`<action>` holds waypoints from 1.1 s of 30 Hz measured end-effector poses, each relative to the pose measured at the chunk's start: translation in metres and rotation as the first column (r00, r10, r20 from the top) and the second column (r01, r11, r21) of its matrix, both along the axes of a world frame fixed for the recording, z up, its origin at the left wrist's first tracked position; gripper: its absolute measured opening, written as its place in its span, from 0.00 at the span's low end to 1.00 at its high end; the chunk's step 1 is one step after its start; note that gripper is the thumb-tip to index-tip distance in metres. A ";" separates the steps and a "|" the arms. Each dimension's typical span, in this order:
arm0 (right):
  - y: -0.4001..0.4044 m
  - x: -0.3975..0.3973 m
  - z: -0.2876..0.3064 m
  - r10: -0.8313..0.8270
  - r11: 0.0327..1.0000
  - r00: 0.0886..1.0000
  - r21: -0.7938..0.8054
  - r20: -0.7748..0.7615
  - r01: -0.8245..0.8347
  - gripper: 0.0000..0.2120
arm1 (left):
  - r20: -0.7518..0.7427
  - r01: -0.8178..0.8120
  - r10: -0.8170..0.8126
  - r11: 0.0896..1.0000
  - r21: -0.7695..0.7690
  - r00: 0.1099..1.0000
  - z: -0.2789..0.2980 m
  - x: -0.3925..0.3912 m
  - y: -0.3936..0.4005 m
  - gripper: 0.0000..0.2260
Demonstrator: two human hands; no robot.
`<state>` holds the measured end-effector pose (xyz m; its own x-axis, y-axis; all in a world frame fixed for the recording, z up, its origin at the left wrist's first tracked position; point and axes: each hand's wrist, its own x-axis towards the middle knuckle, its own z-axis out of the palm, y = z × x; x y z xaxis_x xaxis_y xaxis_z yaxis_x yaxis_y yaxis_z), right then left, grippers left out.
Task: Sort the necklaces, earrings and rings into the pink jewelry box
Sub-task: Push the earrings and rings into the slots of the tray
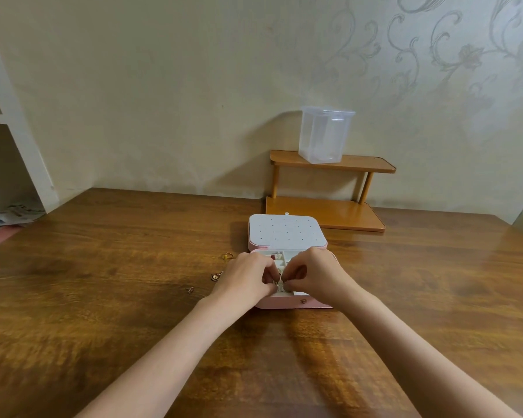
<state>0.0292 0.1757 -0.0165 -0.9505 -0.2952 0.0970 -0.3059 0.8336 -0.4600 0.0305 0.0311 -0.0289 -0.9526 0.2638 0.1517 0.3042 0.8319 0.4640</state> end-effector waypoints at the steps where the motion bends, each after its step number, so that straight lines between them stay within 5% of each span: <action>1: 0.002 0.000 0.001 0.000 1.000 1.000 -0.021 0.008 0.000 0.09 | 0.006 0.002 -0.002 1.000 0.003 1.000 0.000 0.000 0.000 0.08; 11: 0.007 -0.006 0.011 -0.073 0.984 0.997 -0.162 0.012 0.074 0.06 | 0.004 0.015 -0.016 0.999 0.042 1.000 0.007 -0.002 -0.006 0.07; 17: -0.022 -0.013 0.026 0.008 0.982 0.998 -0.189 -0.062 -0.020 0.05 | -0.084 -0.164 0.186 0.962 0.217 0.979 0.037 -0.010 -0.063 0.03; 21: -0.063 -0.019 0.018 0.163 0.984 0.980 -0.058 -0.118 -0.171 0.08 | 0.008 -0.212 0.212 0.971 0.112 0.977 0.027 -0.006 -0.099 0.03; 27: -0.111 -0.035 -0.009 0.261 0.911 0.961 0.354 -0.091 -0.214 0.11 | 0.177 -0.188 0.199 0.979 -0.074 0.964 0.006 0.005 -0.118 0.09; 33: -0.108 -0.039 -0.014 0.191 0.939 0.979 0.302 -0.071 -0.162 0.06 | 0.142 -0.188 0.196 0.980 -0.065 0.970 -0.011 0.006 -0.112 0.08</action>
